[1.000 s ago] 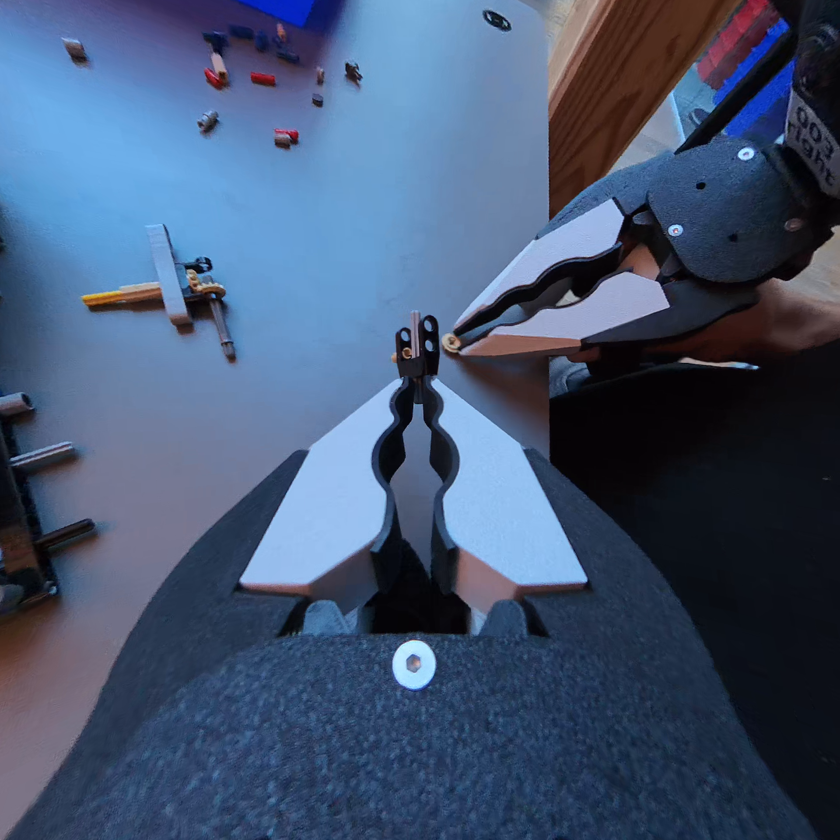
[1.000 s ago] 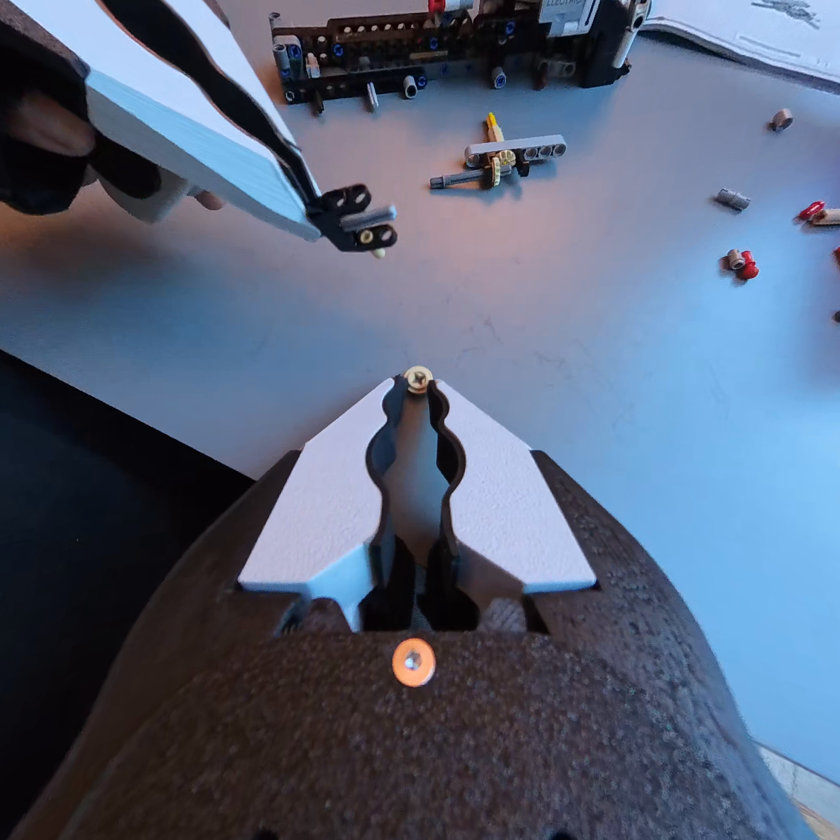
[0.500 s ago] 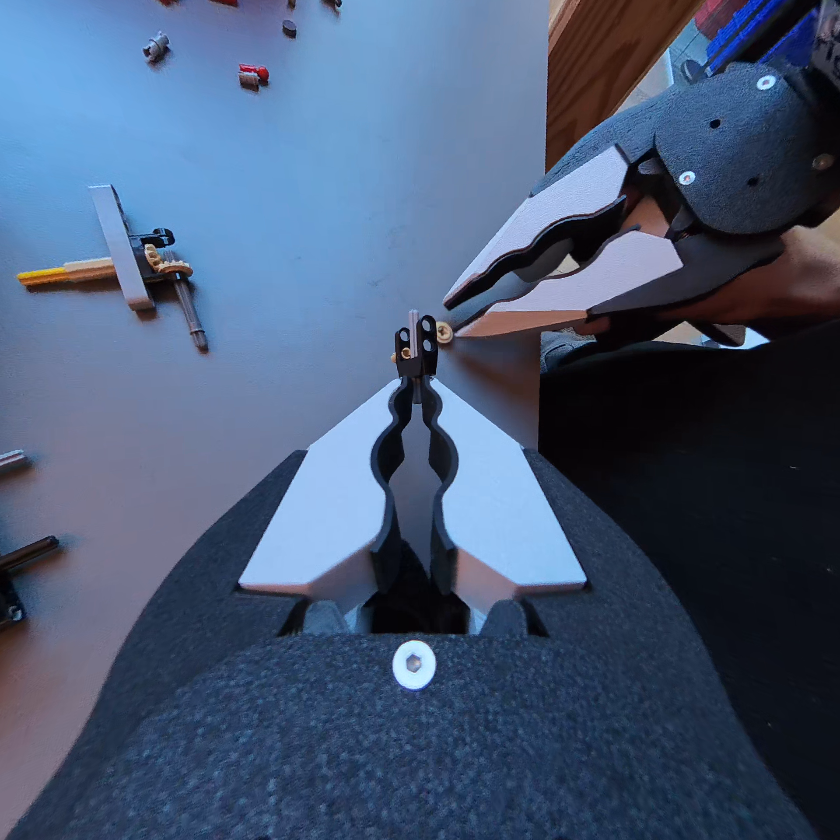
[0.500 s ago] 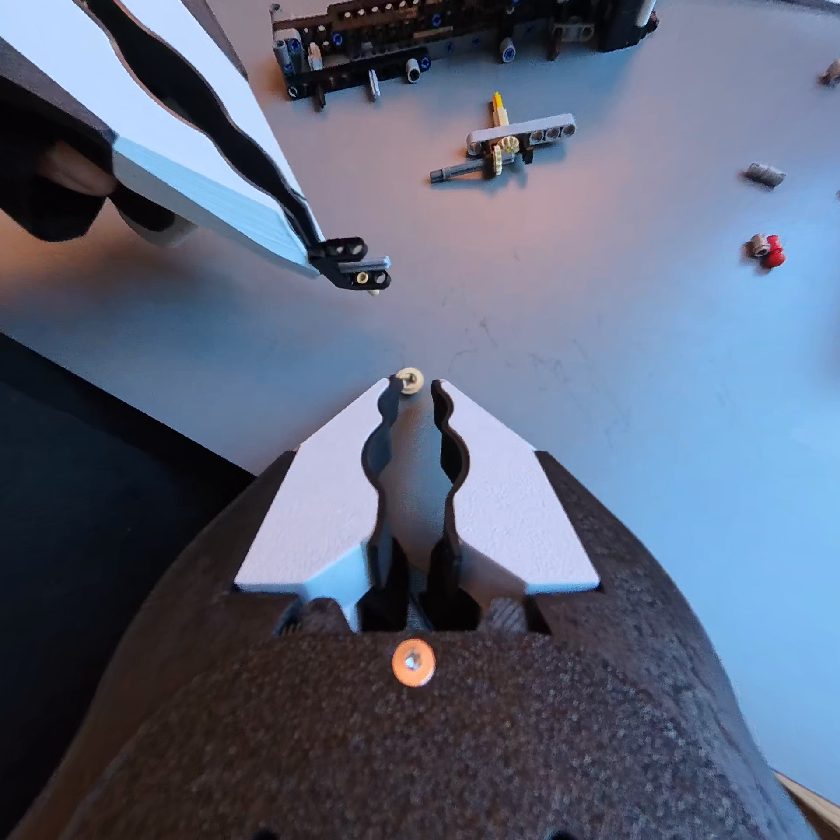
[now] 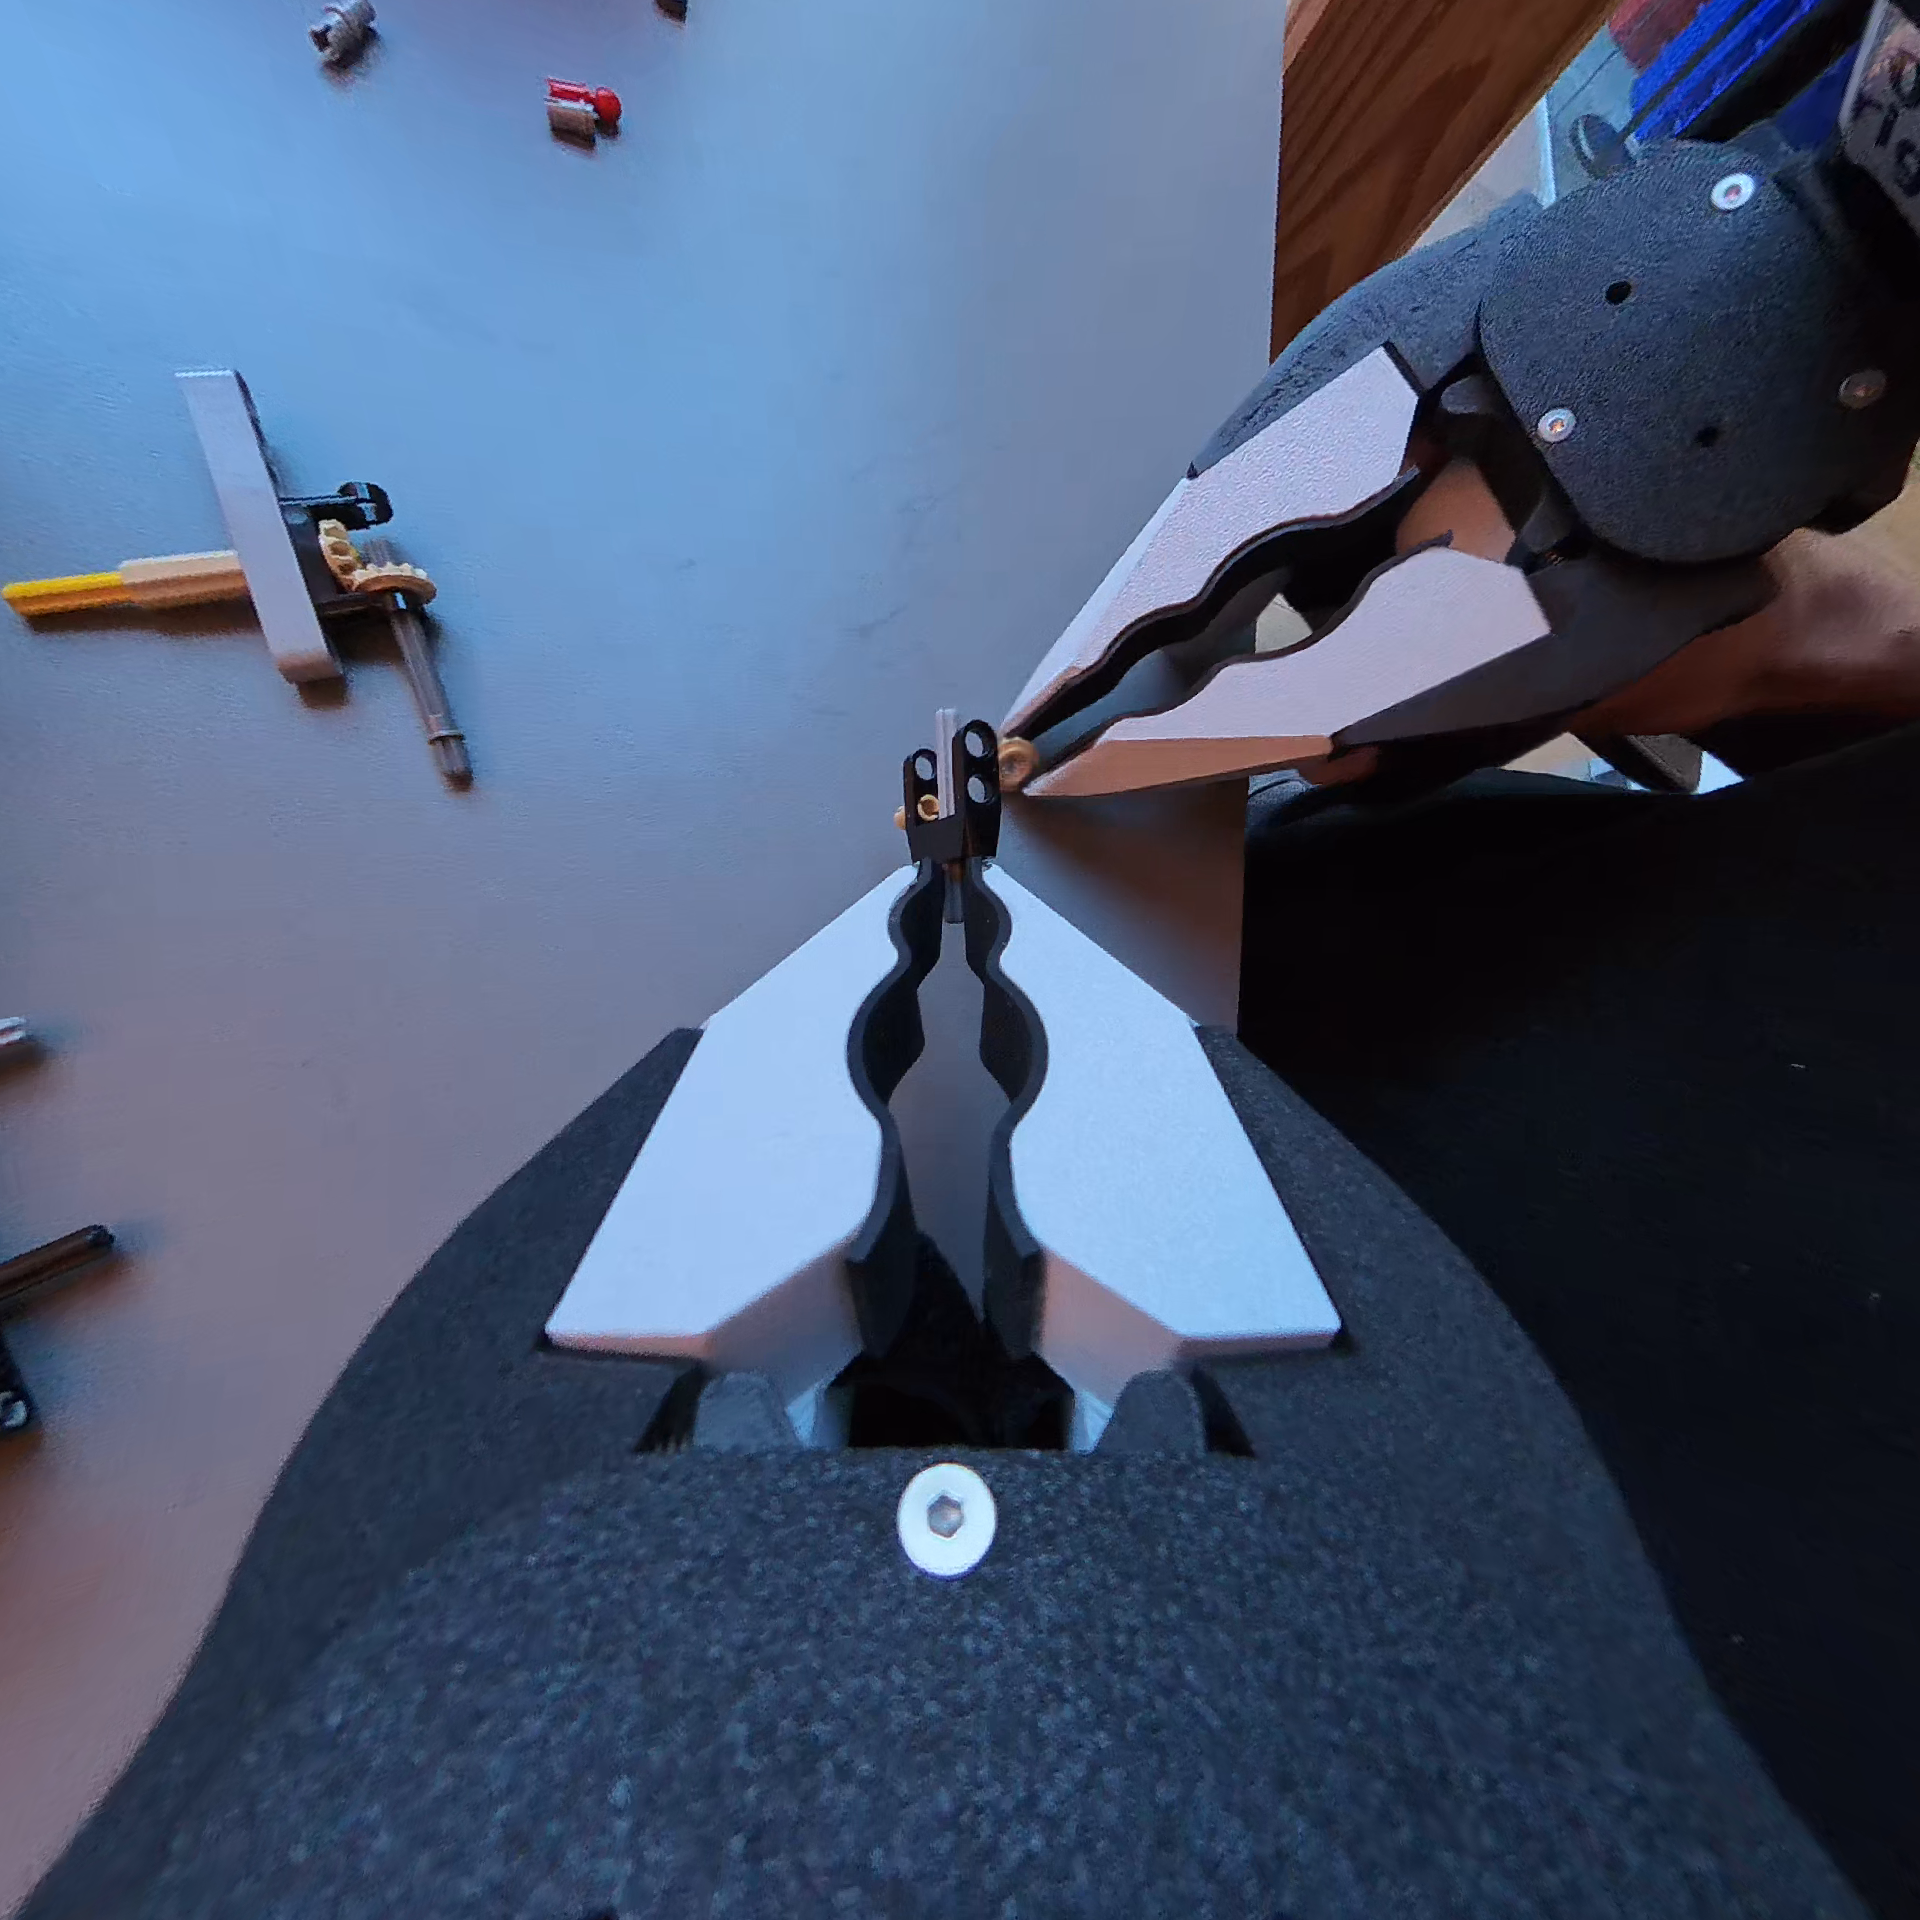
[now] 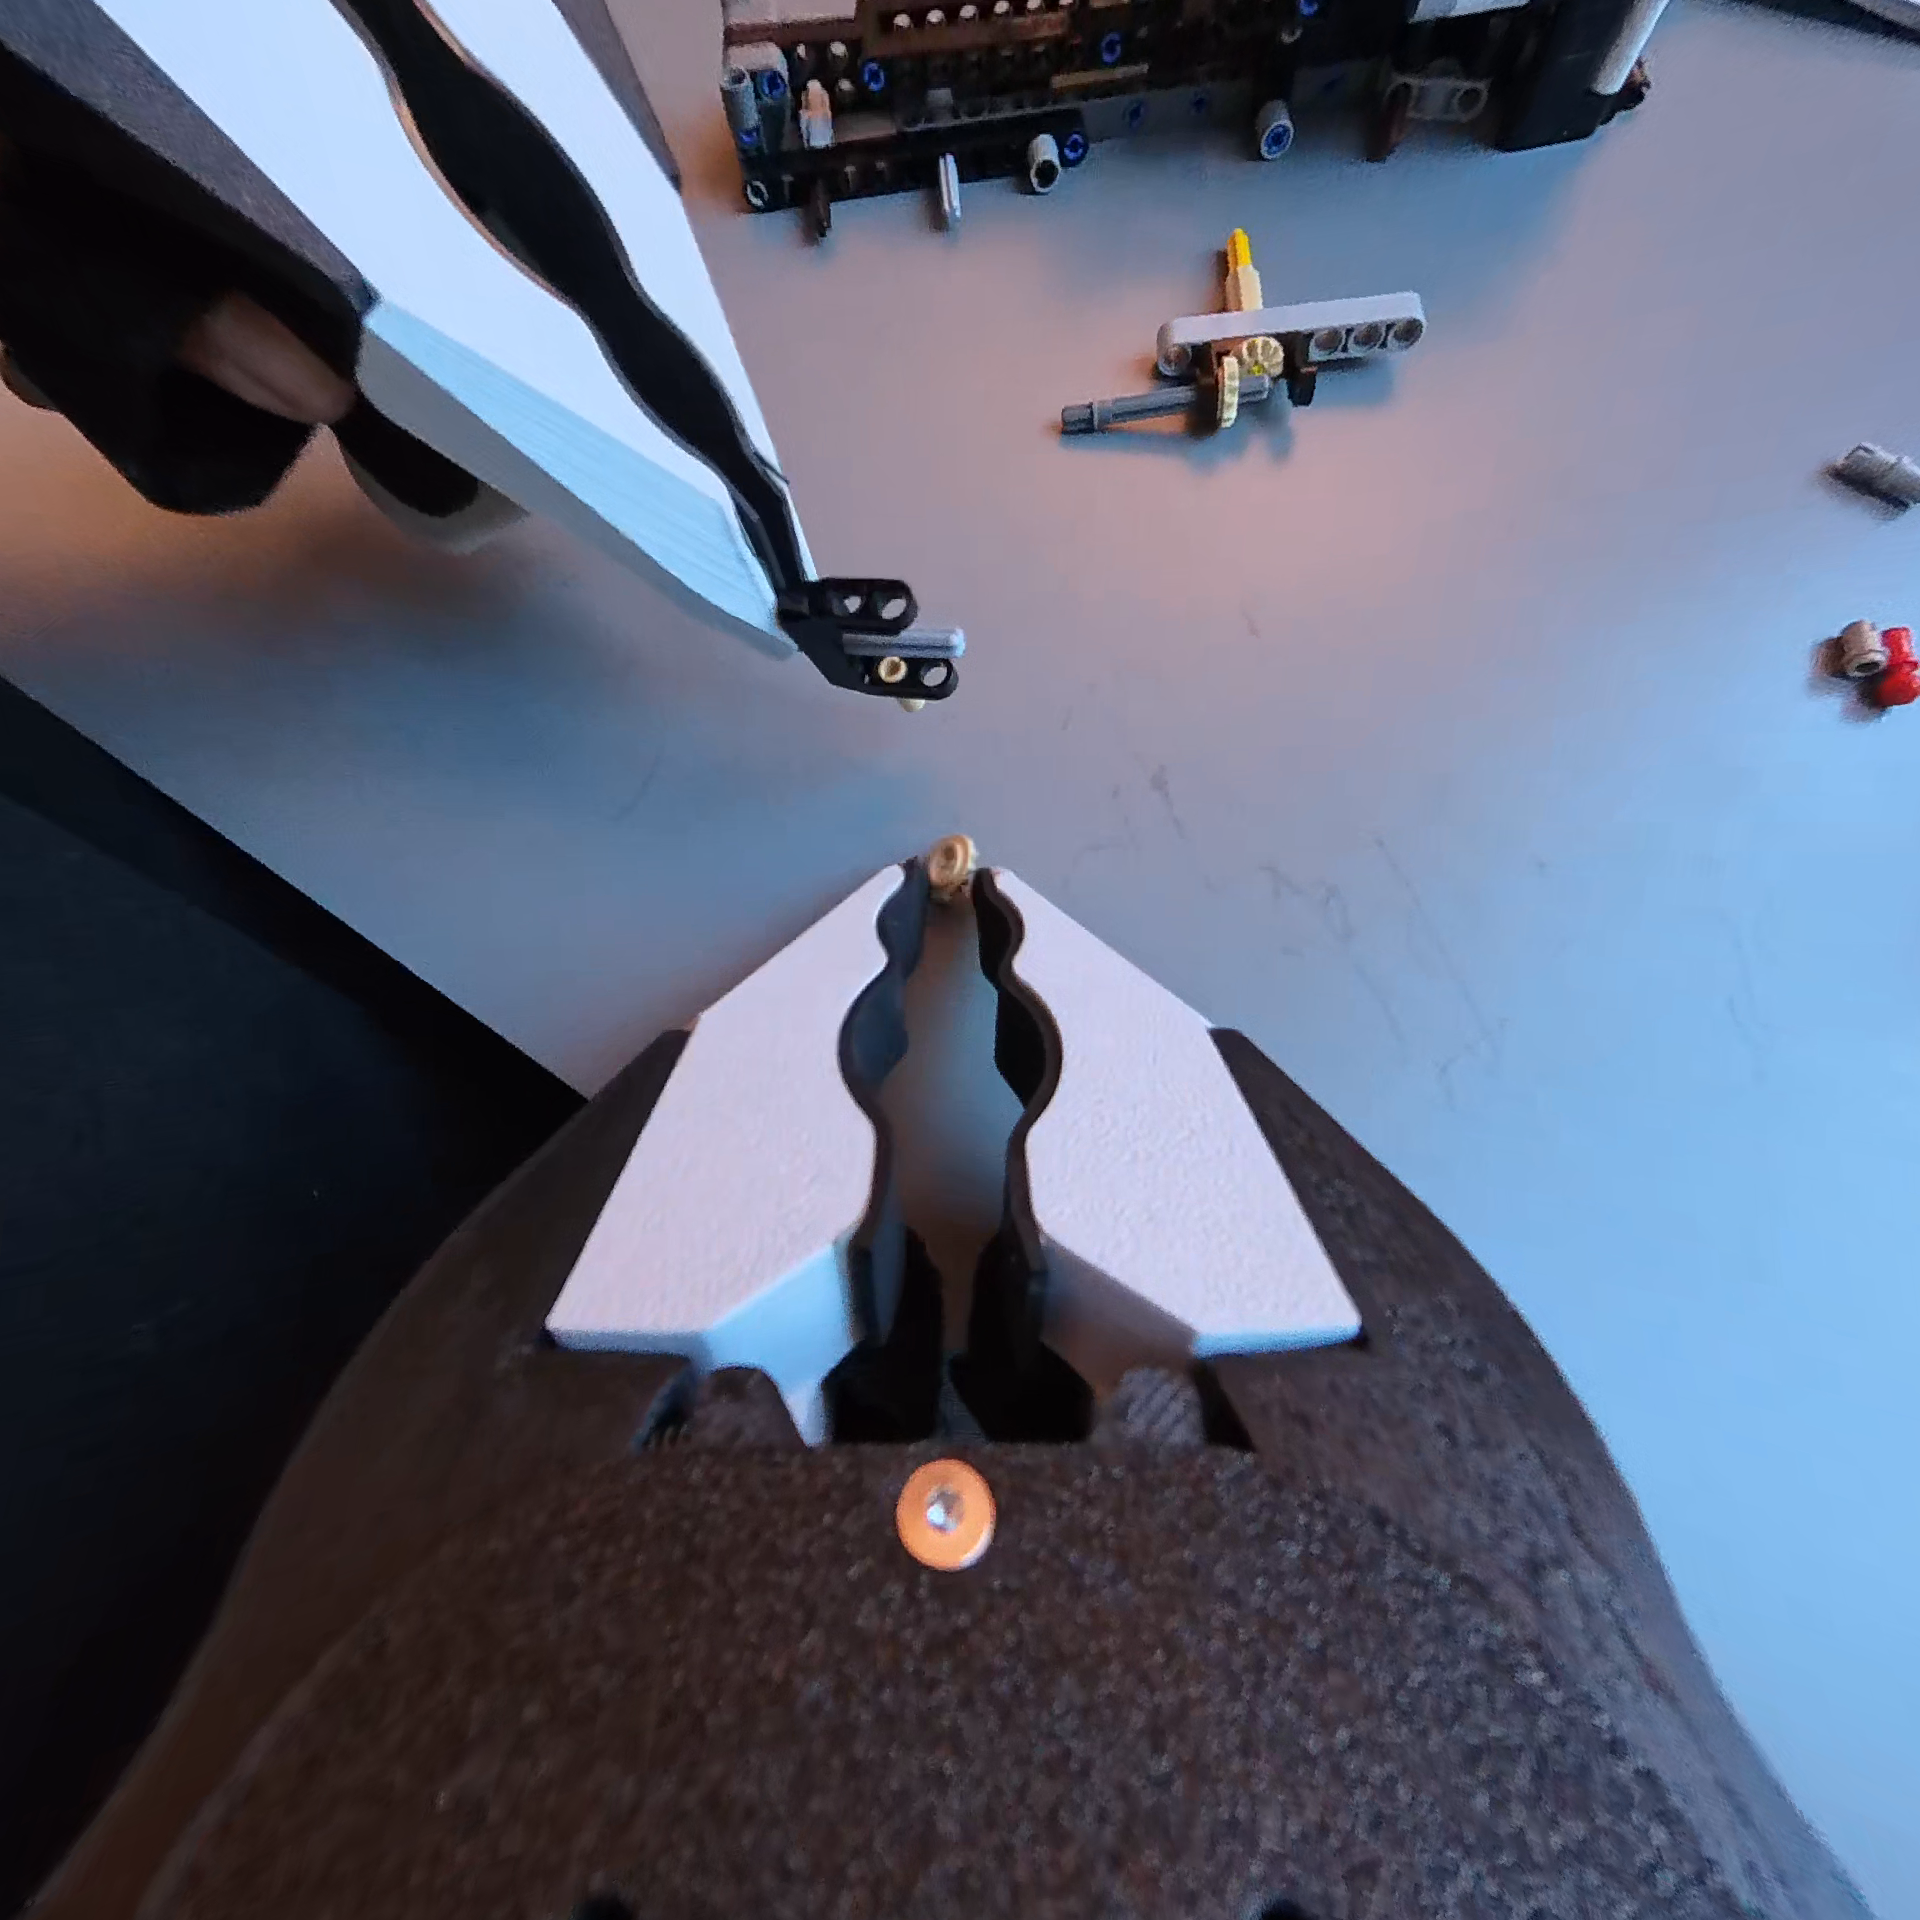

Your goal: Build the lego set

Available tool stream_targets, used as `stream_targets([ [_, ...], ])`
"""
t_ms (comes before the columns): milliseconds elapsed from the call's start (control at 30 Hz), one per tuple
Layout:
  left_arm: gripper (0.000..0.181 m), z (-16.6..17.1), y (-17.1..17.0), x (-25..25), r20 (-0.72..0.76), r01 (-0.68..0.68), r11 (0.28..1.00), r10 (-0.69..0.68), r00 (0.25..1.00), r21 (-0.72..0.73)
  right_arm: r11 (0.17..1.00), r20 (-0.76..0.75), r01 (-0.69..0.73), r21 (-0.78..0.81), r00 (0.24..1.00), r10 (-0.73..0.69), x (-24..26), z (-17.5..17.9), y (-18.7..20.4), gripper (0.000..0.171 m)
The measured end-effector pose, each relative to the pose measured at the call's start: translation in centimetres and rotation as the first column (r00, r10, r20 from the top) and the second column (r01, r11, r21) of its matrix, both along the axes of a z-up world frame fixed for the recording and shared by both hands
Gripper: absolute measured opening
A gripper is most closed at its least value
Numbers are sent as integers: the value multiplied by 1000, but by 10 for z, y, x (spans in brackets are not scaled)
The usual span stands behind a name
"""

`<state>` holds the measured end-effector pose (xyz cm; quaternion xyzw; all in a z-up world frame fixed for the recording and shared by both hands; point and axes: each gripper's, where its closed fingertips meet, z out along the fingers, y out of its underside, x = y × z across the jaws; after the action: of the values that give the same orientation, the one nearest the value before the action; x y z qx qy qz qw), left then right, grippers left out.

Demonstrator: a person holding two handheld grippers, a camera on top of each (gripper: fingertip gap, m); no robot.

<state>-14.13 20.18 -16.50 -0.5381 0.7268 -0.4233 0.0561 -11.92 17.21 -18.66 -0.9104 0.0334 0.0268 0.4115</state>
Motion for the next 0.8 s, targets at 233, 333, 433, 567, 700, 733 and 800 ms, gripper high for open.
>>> stream_targets([
  [233,1,-2,0,0,-15,-18,1000,18,1000,-15,999,-73,-28,39,997,31,0,4,-1,3],
  [333,1,0,-2,0,-11,-20,1000,20,1000,-24,992,-58,-19,125,998,27,6,20,3,3],
  [433,1,14,-7,3,38,-14,997,17,999,-82,964,143,-59,258,990,23,16,46,10,3],
  [567,1,28,-6,9,125,-10,998,18,992,-61,943,283,-145,299,957,57,15,62,17,3],
  [700,1,32,-7,9,158,4,1000,-6,987,10,934,239,-153,322,968,76,13,66,19,3],
  [733,1,32,-7,9,158,7,1000,-10,987,19,932,236,-155,327,969,78,13,66,19,3],
  [800,1,32,-7,10,154,3,999,-8,988,34,933,227,-161,323,970,88,13,65,18,3],
])
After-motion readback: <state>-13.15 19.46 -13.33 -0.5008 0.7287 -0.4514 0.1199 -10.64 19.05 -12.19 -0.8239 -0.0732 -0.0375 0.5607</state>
